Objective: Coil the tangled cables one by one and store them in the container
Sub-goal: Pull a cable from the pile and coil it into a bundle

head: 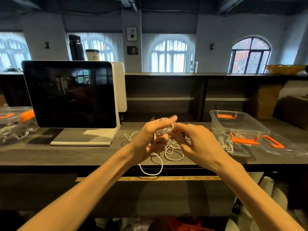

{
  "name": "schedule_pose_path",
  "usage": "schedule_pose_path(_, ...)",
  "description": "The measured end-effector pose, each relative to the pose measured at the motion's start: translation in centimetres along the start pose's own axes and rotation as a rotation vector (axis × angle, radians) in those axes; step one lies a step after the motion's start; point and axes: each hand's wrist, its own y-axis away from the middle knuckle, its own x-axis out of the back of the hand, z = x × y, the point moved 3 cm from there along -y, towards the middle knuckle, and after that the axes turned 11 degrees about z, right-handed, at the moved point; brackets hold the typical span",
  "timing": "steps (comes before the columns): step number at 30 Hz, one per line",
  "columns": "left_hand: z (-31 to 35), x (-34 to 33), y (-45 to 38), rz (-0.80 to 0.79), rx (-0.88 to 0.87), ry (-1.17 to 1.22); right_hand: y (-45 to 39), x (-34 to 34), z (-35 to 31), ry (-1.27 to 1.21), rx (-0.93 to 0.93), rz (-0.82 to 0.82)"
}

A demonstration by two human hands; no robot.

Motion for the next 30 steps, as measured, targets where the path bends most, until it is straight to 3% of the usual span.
schedule_pose_path(5,0.0,0.9,-0.1,-0.104,0.028,0.104,-0.7,0.9,0.2,-0.356,-0.147,0.065)
schedule_pose_path(11,-0.5,1.7,-0.3,-0.212,0.026,0.191,-0.6,0.3,0.3,-0.27,-0.156,0.101)
schedule_pose_path(16,-0.6,1.6,-0.9,-0.044,-0.019,-0.067,0.0,-0.1,-1.7,0.18,0.198,0.092)
schedule_pose_path(18,-1.1,1.6,-1.4,0.094,-0.041,-0.151,0.2,-0.5,-2.8,0.235,0.285,0.081)
schedule_pose_path(21,-1.7,1.6,-1.9,0.272,-0.211,-0.394,0.2,-1.1,-4.1,0.258,0.344,0.016)
schedule_pose_path(24,-2.2,2.1,-2.3,0.361,-0.344,-0.6,0.5,-1.5,-4.9,0.217,0.389,-0.066)
schedule_pose_path(26,-2.5,2.6,-2.5,0.354,-0.344,-0.631,0.5,-1.4,-5.3,0.19,0.423,-0.086)
schedule_pose_path(30,-2.5,1.8,-1.1,0.11,-0.341,-0.696,-1.0,-0.7,-4.3,0.037,0.362,-0.08)
